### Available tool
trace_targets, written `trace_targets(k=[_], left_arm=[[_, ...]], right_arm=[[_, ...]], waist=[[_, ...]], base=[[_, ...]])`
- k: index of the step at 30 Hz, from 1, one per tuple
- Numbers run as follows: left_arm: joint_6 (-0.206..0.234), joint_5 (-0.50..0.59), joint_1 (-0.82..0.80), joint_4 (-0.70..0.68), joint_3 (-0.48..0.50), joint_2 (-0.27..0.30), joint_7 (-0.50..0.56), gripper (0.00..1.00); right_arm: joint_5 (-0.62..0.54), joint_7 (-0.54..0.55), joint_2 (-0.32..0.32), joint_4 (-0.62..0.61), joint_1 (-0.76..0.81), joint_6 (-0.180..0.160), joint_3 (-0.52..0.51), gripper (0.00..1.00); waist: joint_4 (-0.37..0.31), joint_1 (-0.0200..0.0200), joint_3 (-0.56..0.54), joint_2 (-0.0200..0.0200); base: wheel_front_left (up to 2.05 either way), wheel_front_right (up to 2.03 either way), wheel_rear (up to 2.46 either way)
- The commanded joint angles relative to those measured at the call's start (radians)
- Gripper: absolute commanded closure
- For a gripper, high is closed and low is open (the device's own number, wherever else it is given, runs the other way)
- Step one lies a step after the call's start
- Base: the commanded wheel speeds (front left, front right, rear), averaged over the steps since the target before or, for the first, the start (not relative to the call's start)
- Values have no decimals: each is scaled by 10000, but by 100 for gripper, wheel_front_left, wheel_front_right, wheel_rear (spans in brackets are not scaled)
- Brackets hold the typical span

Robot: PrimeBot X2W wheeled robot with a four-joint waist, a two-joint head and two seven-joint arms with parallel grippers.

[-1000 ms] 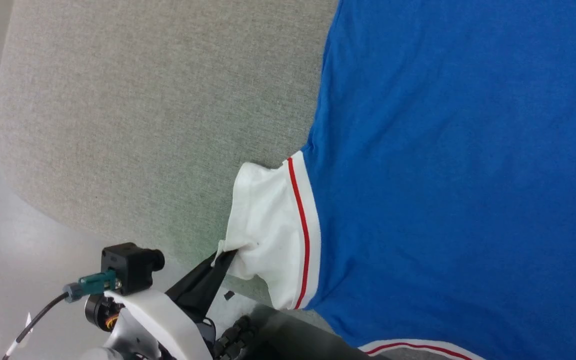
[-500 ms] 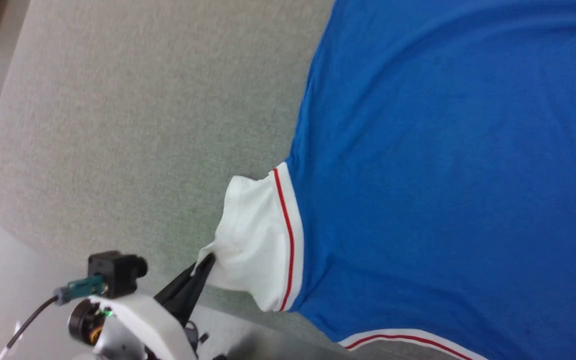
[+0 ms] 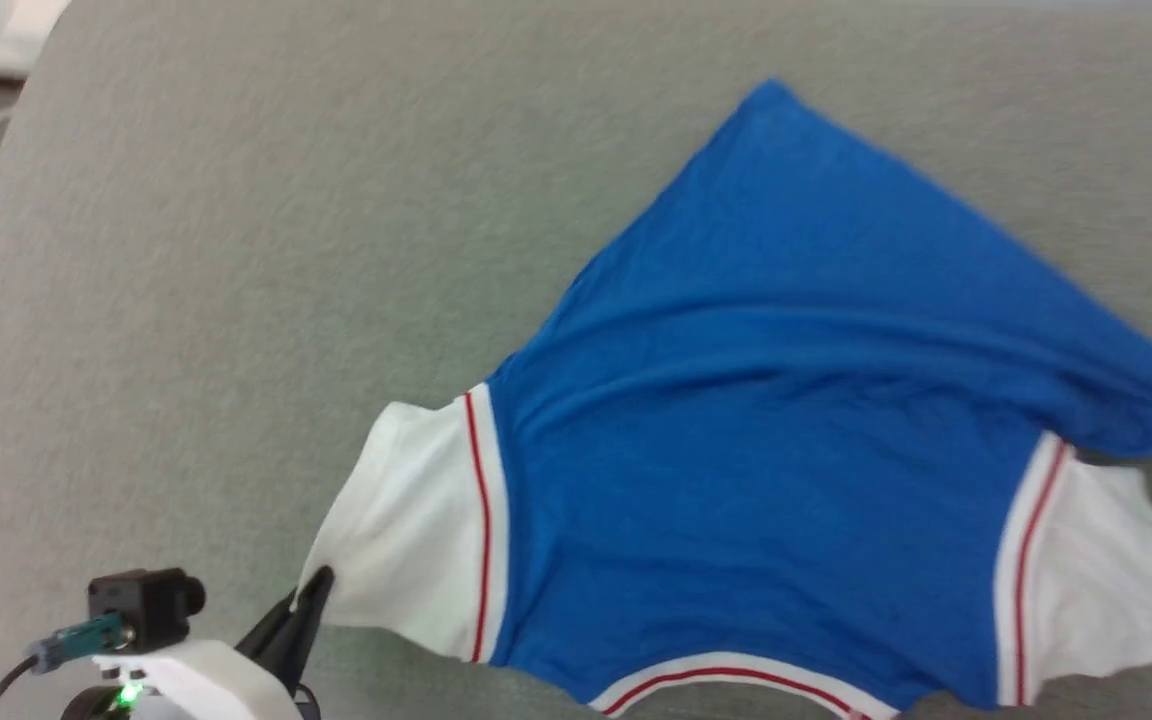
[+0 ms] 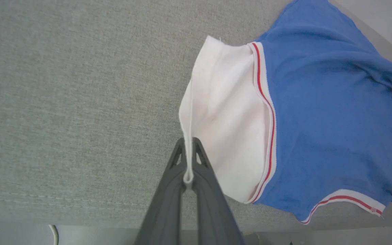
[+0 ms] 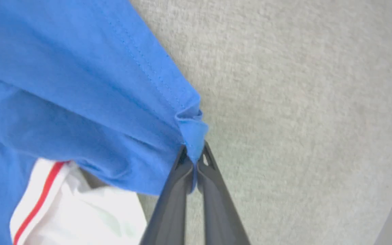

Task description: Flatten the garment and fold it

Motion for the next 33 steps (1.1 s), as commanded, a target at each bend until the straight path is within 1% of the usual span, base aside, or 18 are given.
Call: trace_targets(k=[1, 6, 11, 14, 20, 21, 22, 26, 28, 33], left_arm=[[96, -73, 118, -38, 123, 65, -93, 100], [234, -86, 298, -256, 361, 129, -327, 100], [267, -47, 297, -406, 403, 153, -398, 100], [279, -25, 258, -421, 345, 61, -437, 100], [227, 46, 101, -388, 196, -64, -451, 100], [214, 60, 60, -387, 172, -80, -446, 100], [199, 73, 18, -390, 148, -93, -441, 100], [118, 156, -169, -450, 44, -115, -410, 100], [95, 218, -277, -514, 6, -126, -412, 100], [34, 448, -589, -775, -183, -222, -434, 100]], right_arm=[[103, 86, 81, -414, 430, -9, -230, 100], [-20, 849, 395, -2257, 2367, -9, -1266, 100], [-424, 1555, 1188, -3655, 4119, -9, -2122, 100], [-582, 1759, 1733, -4070, 4883, -9, -2388, 100], [-823, 1695, 2093, -4149, 5377, -9, -2473, 100], [-876, 1598, 2077, -4176, 5327, -9, -2462, 95], [-921, 1511, 2037, -4200, 5249, -9, -2438, 0], [-751, 1253, 1674, -4471, 4666, -9, -2198, 0], [-653, 1102, 1554, -4666, 4148, -9, -2139, 0], [-443, 1065, 1290, -4932, 2519, -9, -1479, 0]], waist=[[-1174, 2, -1153, 0], [-1429, 2, -1370, 0], [-1455, 2, -1425, 0], [-1411, 2, -1405, 0], [-1278, 2, -1283, 0], [-1247, 2, -1253, 0], [-1214, 2, -1219, 0], [-1012, 2, -1044, 0], [-861, 2, -913, 0], [-358, 2, -355, 0]], base=[[0, 0, 0], [0, 0, 0], [0, 0, 0], [0, 0, 0], [0, 0, 0], [0, 0, 0], [0, 0, 0], [0, 0, 0], [0, 0, 0], [0, 0, 0]])
